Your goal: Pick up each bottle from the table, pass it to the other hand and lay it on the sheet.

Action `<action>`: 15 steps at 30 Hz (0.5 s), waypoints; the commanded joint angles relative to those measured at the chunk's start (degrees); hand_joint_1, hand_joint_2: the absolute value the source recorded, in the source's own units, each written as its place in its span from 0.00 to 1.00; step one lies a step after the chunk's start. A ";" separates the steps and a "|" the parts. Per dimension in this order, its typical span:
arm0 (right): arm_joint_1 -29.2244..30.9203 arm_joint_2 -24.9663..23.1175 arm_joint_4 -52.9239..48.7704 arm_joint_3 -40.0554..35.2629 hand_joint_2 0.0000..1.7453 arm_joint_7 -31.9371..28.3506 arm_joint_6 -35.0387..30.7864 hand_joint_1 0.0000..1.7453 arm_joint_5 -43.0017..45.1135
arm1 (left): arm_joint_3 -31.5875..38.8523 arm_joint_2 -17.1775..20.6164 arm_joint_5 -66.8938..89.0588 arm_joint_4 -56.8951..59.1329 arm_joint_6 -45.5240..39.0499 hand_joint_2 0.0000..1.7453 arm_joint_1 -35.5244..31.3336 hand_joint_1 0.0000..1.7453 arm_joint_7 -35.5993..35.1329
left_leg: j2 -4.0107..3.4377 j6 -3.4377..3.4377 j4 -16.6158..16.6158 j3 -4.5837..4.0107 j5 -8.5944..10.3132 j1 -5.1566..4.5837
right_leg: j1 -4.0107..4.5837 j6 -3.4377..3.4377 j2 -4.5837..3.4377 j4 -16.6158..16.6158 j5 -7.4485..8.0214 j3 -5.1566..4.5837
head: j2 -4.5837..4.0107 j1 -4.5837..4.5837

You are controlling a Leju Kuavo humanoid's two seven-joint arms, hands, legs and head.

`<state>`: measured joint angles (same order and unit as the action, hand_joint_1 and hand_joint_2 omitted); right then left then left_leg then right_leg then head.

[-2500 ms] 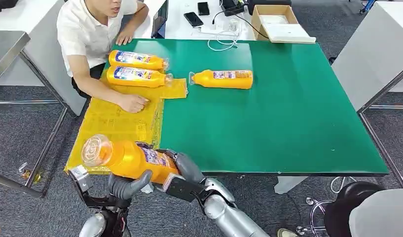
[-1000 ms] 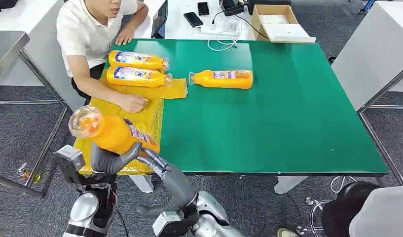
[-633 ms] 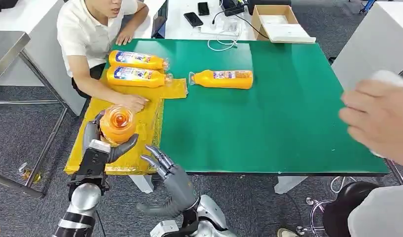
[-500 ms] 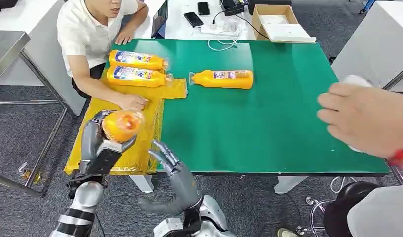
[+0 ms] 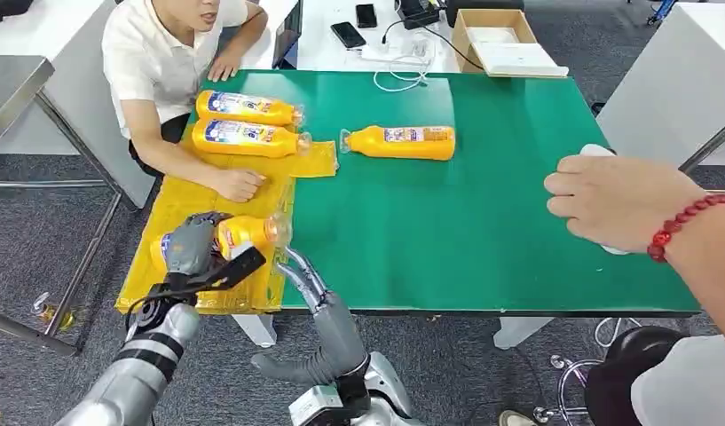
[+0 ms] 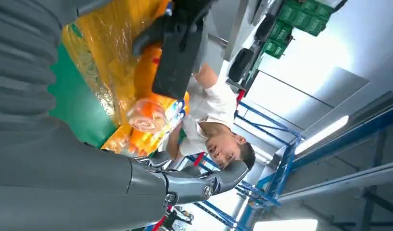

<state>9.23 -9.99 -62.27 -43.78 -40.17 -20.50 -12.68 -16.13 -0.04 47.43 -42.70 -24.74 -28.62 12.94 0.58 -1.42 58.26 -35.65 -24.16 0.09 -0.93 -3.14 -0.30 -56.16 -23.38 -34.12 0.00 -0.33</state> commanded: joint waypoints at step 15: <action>-4.87 -0.47 -5.99 2.21 1.00 0.17 -1.54 0.00 -0.81 | 2.37 -2.75 1.80 21.05 3.40 1.00 -8.50 1.00 -4.70 | -0.07 0.22 -0.12 0.60 0.03 0.04 | 0.06 0.32 0.02 -0.03 0.05 0.46 | 0.00 0.00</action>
<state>7.81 -9.75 -65.29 -42.25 -40.17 -21.77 -13.79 -15.43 -1.31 48.89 -29.48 -24.65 -36.12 11.43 0.55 -1.26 58.24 -35.25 -24.07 0.10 -0.92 -2.95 -0.30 -56.27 -23.28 -33.86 0.00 -0.33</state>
